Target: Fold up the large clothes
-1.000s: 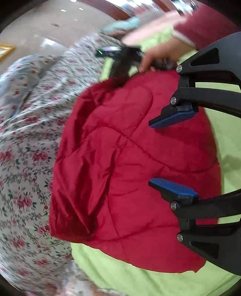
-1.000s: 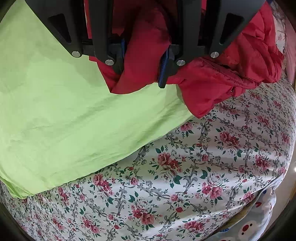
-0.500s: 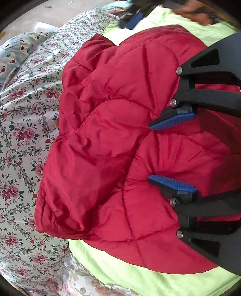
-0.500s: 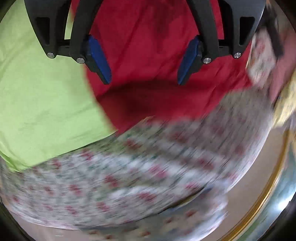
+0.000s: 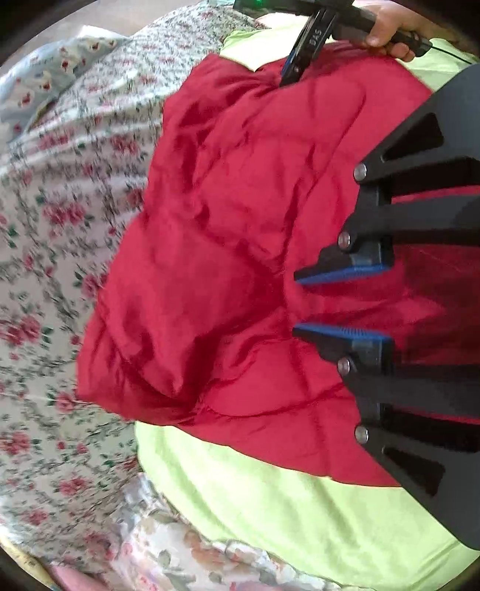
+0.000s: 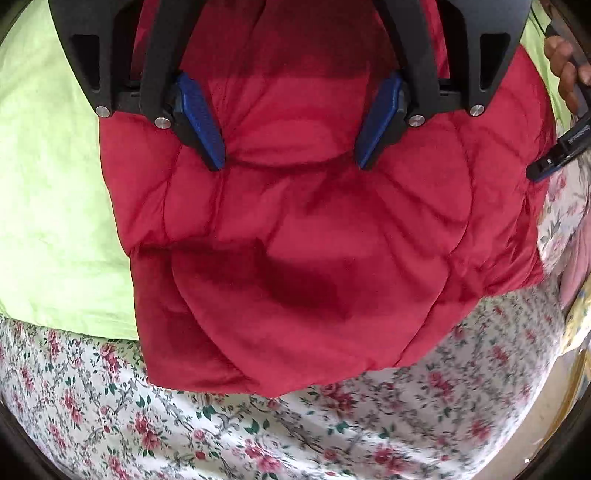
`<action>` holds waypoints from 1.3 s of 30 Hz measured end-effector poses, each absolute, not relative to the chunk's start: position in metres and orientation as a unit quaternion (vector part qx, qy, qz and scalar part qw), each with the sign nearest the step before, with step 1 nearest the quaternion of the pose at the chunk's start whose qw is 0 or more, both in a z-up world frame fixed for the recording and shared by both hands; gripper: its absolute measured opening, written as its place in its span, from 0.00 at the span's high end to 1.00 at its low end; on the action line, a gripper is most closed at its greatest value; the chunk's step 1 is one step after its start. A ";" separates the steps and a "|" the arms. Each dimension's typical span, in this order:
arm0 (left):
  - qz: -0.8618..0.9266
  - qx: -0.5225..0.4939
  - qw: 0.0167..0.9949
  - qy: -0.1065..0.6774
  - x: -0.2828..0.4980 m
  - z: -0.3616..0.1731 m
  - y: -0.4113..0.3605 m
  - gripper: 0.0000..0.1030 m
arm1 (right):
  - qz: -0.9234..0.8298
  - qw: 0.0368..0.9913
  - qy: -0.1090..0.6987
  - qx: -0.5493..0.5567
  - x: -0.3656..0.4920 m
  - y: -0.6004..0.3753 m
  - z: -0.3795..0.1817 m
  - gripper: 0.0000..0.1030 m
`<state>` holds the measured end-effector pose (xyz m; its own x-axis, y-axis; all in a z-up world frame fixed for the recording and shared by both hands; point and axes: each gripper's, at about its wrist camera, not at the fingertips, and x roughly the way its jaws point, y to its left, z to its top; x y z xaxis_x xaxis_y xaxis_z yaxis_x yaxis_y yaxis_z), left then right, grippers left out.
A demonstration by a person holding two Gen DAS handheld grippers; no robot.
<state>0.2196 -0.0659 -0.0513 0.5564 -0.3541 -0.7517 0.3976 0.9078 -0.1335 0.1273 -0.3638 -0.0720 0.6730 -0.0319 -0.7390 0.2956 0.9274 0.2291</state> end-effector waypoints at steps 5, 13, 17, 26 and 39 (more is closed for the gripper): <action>-0.214 0.011 0.874 0.436 0.245 -0.066 -0.071 0.81 | -0.098 0.895 0.390 0.192 0.144 -0.375 -0.085 0.28; -0.220 -0.014 0.867 0.447 0.254 -0.074 -0.066 0.81 | -0.095 0.895 0.386 0.200 0.148 -0.374 -0.098 0.27; -0.226 -0.032 0.861 0.455 0.254 -0.067 -0.057 0.82 | -0.093 0.895 0.385 0.204 0.147 -0.374 -0.100 0.27; -0.256 -0.039 0.873 0.414 0.226 -0.028 -0.025 0.46 | -0.071 0.905 0.349 0.235 0.096 -0.391 -0.075 0.26; -0.249 -0.128 0.868 0.410 0.220 -0.046 0.042 0.25 | -0.099 0.905 0.325 0.256 0.038 -0.418 -0.075 0.17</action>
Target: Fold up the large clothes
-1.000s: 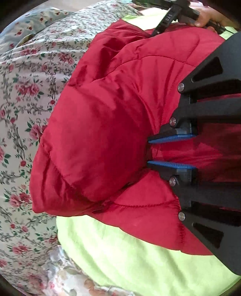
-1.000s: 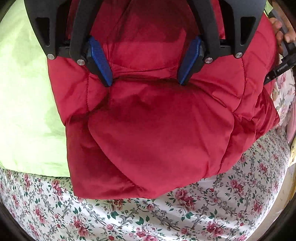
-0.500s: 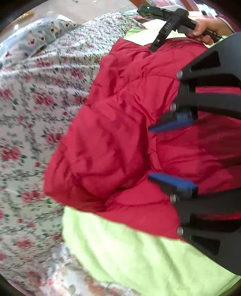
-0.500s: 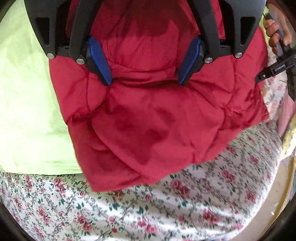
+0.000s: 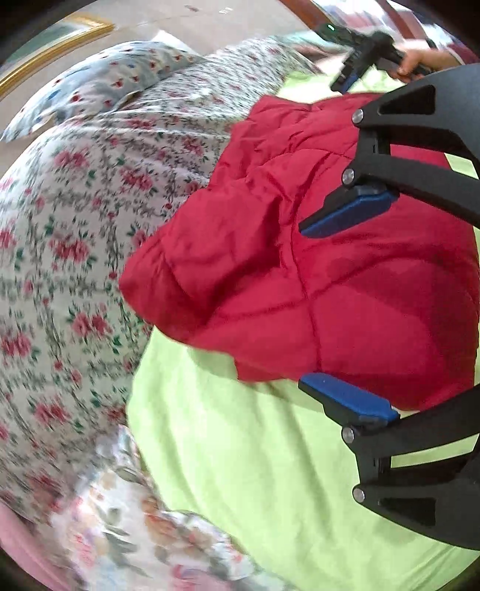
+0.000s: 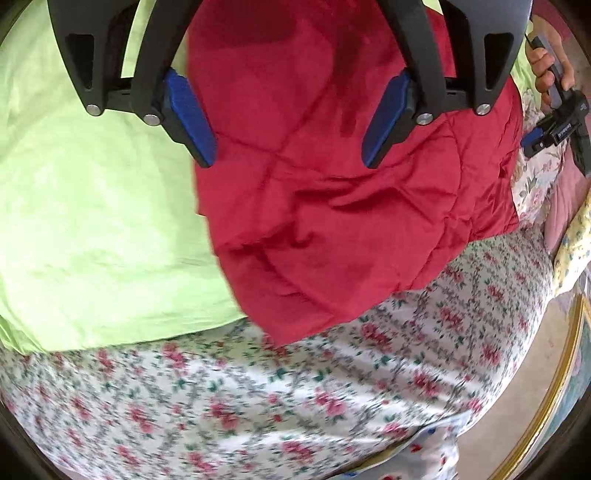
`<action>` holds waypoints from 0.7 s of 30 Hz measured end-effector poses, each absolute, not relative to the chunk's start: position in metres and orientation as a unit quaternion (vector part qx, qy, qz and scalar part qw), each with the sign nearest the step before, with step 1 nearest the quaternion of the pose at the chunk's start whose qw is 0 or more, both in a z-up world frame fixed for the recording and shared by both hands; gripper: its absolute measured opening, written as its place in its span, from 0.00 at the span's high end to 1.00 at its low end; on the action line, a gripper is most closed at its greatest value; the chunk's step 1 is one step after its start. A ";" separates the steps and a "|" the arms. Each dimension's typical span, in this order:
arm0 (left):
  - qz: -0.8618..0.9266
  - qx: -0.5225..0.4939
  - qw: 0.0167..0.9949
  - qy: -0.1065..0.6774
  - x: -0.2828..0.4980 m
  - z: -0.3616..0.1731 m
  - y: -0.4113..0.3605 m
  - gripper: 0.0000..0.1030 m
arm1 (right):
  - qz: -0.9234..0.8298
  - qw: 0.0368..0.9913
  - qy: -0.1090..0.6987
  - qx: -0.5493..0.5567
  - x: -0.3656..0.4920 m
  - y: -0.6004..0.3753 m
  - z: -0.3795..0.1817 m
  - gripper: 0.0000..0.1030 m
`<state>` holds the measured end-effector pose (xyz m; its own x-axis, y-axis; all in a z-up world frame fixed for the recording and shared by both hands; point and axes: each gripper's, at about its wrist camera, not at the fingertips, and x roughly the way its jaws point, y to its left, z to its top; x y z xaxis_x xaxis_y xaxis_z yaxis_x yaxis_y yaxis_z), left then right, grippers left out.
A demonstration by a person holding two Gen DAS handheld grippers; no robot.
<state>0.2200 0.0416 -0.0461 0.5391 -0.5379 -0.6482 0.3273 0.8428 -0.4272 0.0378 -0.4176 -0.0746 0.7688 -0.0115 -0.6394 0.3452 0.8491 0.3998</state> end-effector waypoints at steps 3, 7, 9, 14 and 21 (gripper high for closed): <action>-0.268 -0.194 0.842 0.427 0.231 -0.060 0.060 0.24 | -0.104 0.895 0.330 0.281 0.030 -0.431 -0.084 0.15; -0.269 -0.238 0.819 0.447 0.241 -0.078 0.072 0.24 | -0.096 0.878 0.334 0.327 0.023 -0.446 -0.100 0.15; -0.269 -0.247 0.812 0.455 0.244 -0.085 0.072 0.24 | -0.085 0.872 0.334 0.348 0.022 -0.449 -0.107 0.15; -0.282 -0.276 0.789 0.471 0.250 -0.102 0.066 0.20 | -0.059 0.859 0.341 0.377 0.029 -0.450 -0.122 0.13; -0.301 -0.272 0.775 0.485 0.253 -0.112 0.045 0.17 | -0.021 0.839 0.357 0.411 0.044 -0.443 -0.141 0.09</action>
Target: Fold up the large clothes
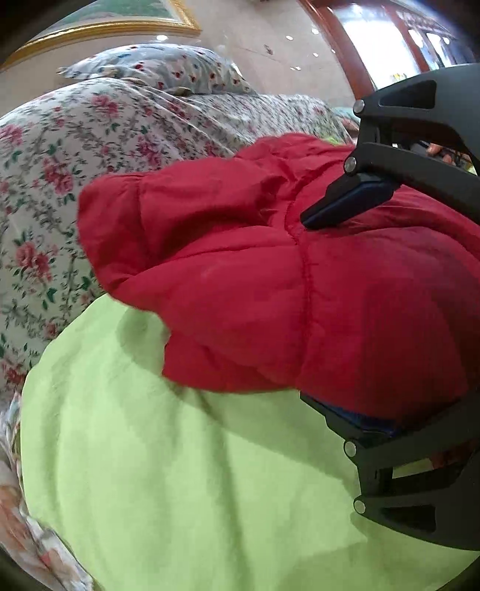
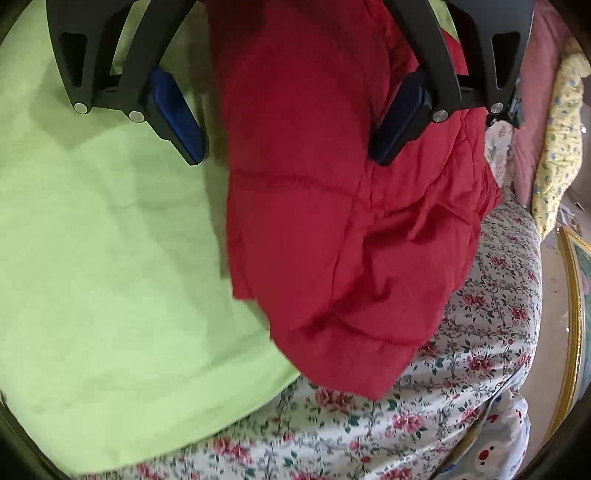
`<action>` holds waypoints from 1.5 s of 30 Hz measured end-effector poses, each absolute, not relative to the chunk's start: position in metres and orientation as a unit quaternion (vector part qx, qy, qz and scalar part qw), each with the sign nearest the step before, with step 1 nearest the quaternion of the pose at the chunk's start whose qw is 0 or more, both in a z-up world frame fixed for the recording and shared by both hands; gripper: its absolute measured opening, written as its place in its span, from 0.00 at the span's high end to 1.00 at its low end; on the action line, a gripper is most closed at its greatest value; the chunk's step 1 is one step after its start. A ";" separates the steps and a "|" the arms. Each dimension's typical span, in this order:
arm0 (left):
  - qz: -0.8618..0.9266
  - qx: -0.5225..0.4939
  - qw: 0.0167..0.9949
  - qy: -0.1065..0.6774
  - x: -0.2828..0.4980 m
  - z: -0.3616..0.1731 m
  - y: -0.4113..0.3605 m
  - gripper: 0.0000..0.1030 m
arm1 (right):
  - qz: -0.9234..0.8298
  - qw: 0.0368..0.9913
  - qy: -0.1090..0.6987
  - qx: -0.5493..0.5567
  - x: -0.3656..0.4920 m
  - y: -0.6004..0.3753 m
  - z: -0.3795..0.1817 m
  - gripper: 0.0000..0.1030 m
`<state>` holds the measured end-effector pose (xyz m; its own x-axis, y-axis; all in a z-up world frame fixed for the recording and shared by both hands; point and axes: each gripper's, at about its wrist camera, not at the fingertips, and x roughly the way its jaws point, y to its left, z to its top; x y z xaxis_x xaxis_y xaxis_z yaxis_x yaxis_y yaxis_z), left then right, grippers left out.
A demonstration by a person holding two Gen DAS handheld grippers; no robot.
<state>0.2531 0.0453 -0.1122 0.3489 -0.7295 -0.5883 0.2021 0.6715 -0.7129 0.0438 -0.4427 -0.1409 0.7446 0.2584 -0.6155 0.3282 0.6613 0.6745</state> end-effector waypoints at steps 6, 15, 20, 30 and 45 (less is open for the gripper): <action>-0.320 -0.238 0.786 0.472 0.242 -0.101 0.036 0.47 | 0.000 0.839 0.373 0.397 0.055 -0.422 -0.135 0.33; -0.352 -0.219 0.794 0.445 0.201 -0.063 0.054 0.60 | 0.017 0.845 0.362 0.393 0.024 -0.402 -0.102 0.62; -0.369 -0.211 0.789 0.443 0.163 -0.048 0.073 0.61 | 0.032 0.848 0.363 0.385 -0.009 -0.386 -0.088 0.64; -0.384 -0.224 0.768 0.461 0.086 -0.051 0.114 0.61 | 0.053 0.838 0.375 0.392 -0.088 -0.359 -0.088 0.64; -0.315 -0.172 0.798 0.485 0.078 -0.086 0.111 0.49 | 0.040 0.827 0.390 0.403 -0.101 -0.364 -0.120 0.55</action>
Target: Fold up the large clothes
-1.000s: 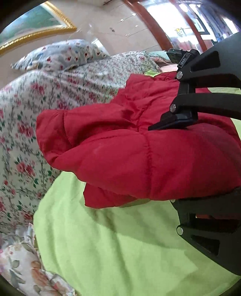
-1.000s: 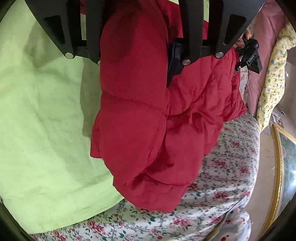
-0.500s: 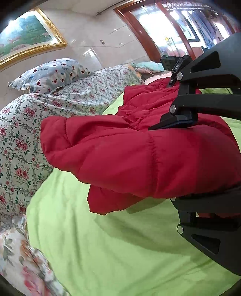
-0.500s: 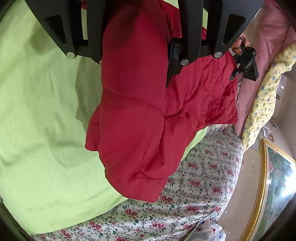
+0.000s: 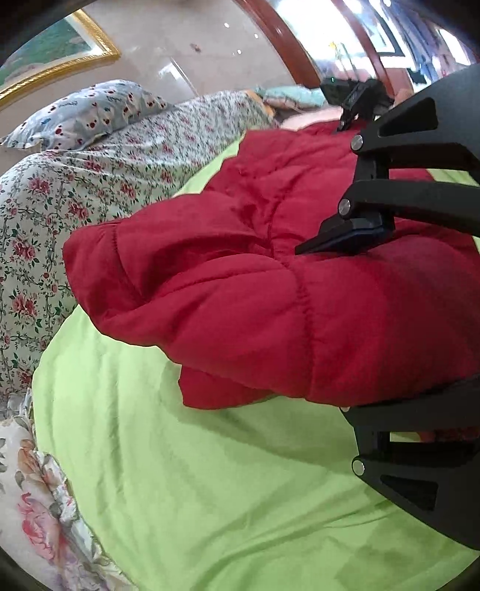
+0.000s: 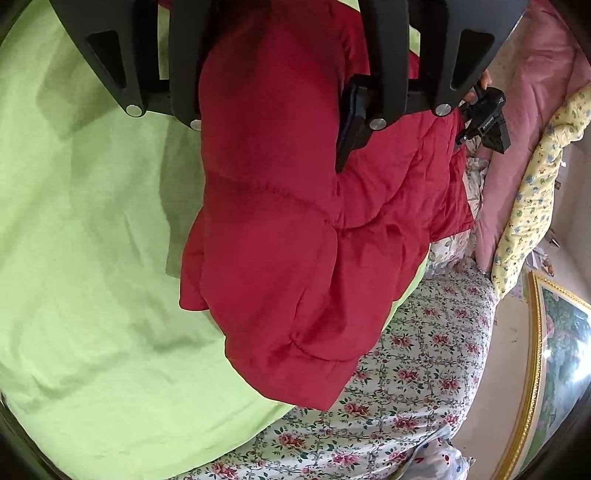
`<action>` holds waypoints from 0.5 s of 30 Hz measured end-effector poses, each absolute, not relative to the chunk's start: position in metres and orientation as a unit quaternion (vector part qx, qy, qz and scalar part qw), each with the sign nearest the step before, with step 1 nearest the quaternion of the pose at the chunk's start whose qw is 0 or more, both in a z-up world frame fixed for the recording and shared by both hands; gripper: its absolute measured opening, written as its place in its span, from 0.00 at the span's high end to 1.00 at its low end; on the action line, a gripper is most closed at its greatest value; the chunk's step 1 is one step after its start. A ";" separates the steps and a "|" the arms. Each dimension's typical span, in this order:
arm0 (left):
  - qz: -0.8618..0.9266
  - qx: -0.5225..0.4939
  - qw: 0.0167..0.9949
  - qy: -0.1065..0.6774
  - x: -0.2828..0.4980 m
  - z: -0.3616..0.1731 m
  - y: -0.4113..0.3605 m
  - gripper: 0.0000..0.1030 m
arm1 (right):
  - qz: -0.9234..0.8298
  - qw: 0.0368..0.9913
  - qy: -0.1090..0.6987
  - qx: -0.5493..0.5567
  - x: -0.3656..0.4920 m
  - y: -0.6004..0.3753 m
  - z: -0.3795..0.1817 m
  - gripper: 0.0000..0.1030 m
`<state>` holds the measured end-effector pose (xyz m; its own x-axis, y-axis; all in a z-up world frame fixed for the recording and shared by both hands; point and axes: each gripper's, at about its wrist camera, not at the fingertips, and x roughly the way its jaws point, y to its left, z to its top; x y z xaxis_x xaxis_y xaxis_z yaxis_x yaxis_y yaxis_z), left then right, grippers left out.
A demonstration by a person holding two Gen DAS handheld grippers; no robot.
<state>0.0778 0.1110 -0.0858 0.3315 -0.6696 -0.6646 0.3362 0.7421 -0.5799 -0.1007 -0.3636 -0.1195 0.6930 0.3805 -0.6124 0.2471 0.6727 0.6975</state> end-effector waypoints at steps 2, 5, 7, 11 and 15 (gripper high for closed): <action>-0.300 -0.153 0.809 0.482 0.076 -0.086 0.107 0.39 | 0.038 0.826 0.391 0.404 -0.101 -0.364 -0.122 0.51; -0.263 -0.122 0.830 0.476 0.074 -0.083 0.104 0.21 | 0.032 0.828 0.395 0.396 -0.102 -0.363 -0.120 0.43; -0.251 -0.109 0.840 0.469 0.071 -0.077 0.105 0.20 | 0.020 0.833 0.400 0.381 -0.101 -0.361 -0.116 0.37; -0.211 -0.072 0.869 0.441 0.063 -0.059 0.105 0.14 | -0.015 0.846 0.406 0.346 -0.105 -0.362 -0.107 0.16; -0.187 -0.069 0.886 0.418 0.062 -0.044 0.108 0.13 | -0.057 0.863 0.393 0.312 -0.108 -0.367 -0.090 0.12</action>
<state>0.0623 0.1084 -0.0437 0.5803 -0.3885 -0.7158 0.2733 0.9208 -0.2783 -0.1082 -0.3668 -0.0901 0.6850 0.1466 -0.7136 0.3440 0.7984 0.4942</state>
